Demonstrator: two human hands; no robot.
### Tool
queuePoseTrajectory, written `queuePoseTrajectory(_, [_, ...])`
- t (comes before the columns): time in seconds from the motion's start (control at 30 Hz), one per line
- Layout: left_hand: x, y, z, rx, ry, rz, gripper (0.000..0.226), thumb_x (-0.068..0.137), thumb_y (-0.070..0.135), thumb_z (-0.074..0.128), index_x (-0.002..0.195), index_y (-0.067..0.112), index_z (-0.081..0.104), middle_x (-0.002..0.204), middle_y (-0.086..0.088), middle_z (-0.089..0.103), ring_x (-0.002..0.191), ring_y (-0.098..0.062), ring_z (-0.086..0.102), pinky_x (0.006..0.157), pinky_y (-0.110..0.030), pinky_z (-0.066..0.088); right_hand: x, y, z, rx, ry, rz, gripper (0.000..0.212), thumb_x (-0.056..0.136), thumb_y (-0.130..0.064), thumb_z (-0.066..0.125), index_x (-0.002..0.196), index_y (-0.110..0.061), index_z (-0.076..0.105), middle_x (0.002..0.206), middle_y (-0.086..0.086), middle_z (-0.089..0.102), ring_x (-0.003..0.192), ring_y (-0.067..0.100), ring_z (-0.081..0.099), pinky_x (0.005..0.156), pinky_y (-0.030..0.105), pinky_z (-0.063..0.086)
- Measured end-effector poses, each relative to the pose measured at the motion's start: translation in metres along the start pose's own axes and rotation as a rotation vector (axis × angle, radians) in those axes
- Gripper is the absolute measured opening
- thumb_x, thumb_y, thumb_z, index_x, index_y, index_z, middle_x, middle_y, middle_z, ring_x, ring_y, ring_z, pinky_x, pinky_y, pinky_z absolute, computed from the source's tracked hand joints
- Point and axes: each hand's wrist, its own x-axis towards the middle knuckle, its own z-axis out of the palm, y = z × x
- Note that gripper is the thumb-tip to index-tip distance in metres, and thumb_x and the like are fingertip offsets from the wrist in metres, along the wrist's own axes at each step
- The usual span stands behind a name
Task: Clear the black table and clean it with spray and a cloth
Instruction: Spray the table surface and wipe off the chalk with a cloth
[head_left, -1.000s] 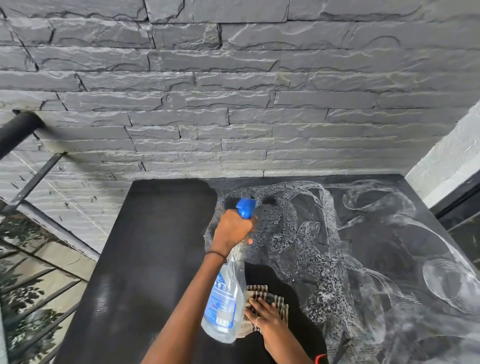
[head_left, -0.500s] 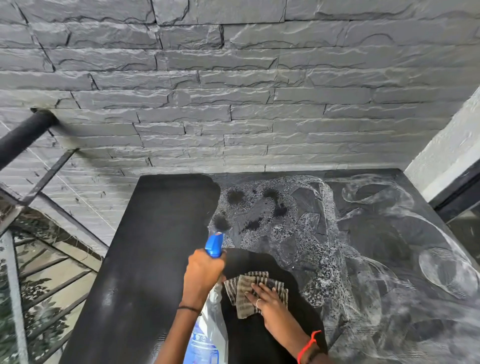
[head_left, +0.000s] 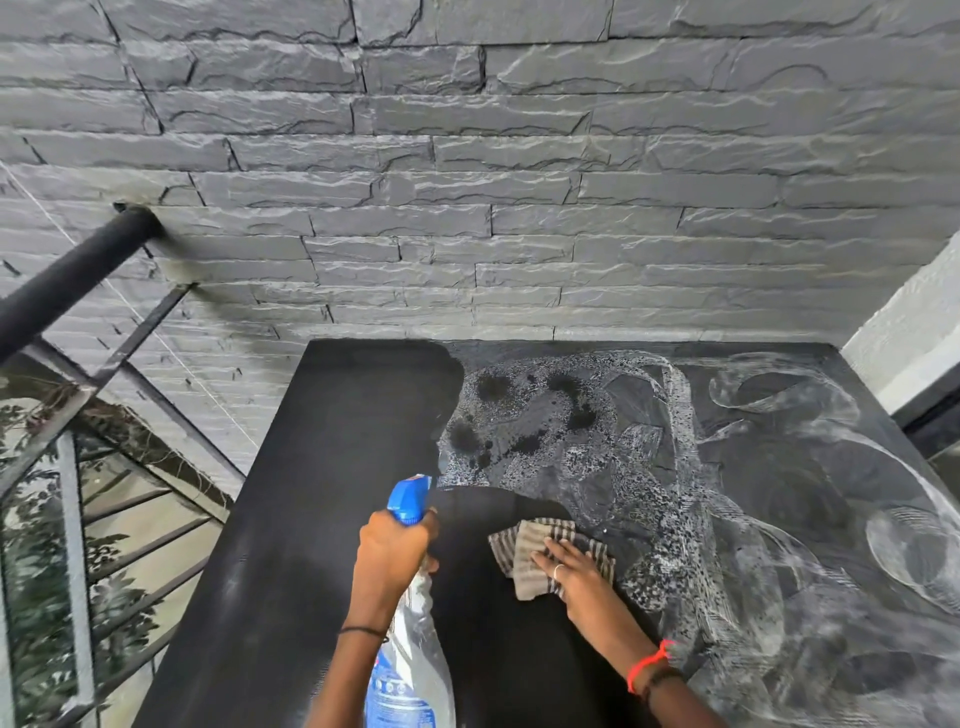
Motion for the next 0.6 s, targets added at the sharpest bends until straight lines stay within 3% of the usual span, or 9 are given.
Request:
queuePoseTrajectory(0.2, [0.012,-0.003,-0.011,-0.031,0.07,-0.05,0.023,0.08,0.017,0.064,0.082,-0.006,0.066,0.05,-0.005,0.061,0.041,-0.017,0.065,0.052,-0.025,0.045,0.066,0.016,-0.037,0.055,0.057,0.052,0.069,0.082,0.016,0.042,0.141,-0.019,0.041,0.152,0.003,0.03,0.141,0.018,0.026,0.109,0.013,0.002])
queuePoseTrajectory(0.33, [0.02,-0.005,-0.017,-0.03,0.102,-0.072,0.02,0.079,0.017,0.065,0.076,-0.002,0.067,0.042,0.001,0.058,0.04,-0.017,0.063,0.051,-0.025,0.044,0.124,-0.015,-0.033,0.031,0.071,-0.045,0.063,0.082,0.011,0.046,0.139,-0.017,0.045,0.147,0.006,0.039,0.137,0.022,0.032,0.118,0.025,0.015])
queuePoseTrajectory(0.43, [0.029,-0.003,-0.017,-0.03,0.117,-0.09,0.016,0.079,0.015,0.066,0.072,0.0,0.065,0.045,-0.001,0.058,0.039,-0.019,0.063,0.049,-0.025,0.044,0.14,-0.055,-0.023,-0.033,0.022,-0.149,0.06,0.083,0.007,0.042,0.137,-0.018,0.047,0.148,0.005,0.037,0.137,0.026,0.031,0.116,0.035,0.021])
queuePoseTrajectory(0.5, [0.035,0.0,-0.017,-0.038,0.122,-0.102,0.013,0.078,0.013,0.066,0.07,0.002,0.064,0.051,-0.004,0.059,0.04,-0.021,0.063,0.049,-0.026,0.045,0.134,-0.073,-0.016,-0.085,-0.053,-0.219,0.061,0.084,0.009,0.04,0.14,-0.016,0.043,0.152,0.007,0.029,0.138,0.028,0.027,0.117,0.034,0.016])
queuePoseTrajectory(0.57, [0.042,0.004,-0.016,-0.035,0.125,-0.103,0.012,0.076,0.012,0.066,0.069,0.002,0.064,0.048,-0.003,0.059,0.042,-0.023,0.064,0.053,-0.028,0.047,0.116,-0.075,-0.01,-0.072,-0.027,-0.291,0.064,0.08,0.01,0.05,0.139,-0.016,0.043,0.151,0.008,0.031,0.138,0.026,0.03,0.115,0.033,0.018])
queuePoseTrajectory(0.6, [0.046,0.007,-0.015,-0.042,0.13,-0.102,0.012,0.076,0.011,0.066,0.067,0.003,0.064,0.047,-0.003,0.059,0.042,-0.025,0.064,0.055,-0.03,0.048,0.105,-0.069,-0.006,-0.097,-0.003,-0.338,0.068,0.07,0.005,0.066,0.132,-0.018,0.052,0.144,0.008,0.044,0.132,0.024,0.042,0.111,0.032,0.029])
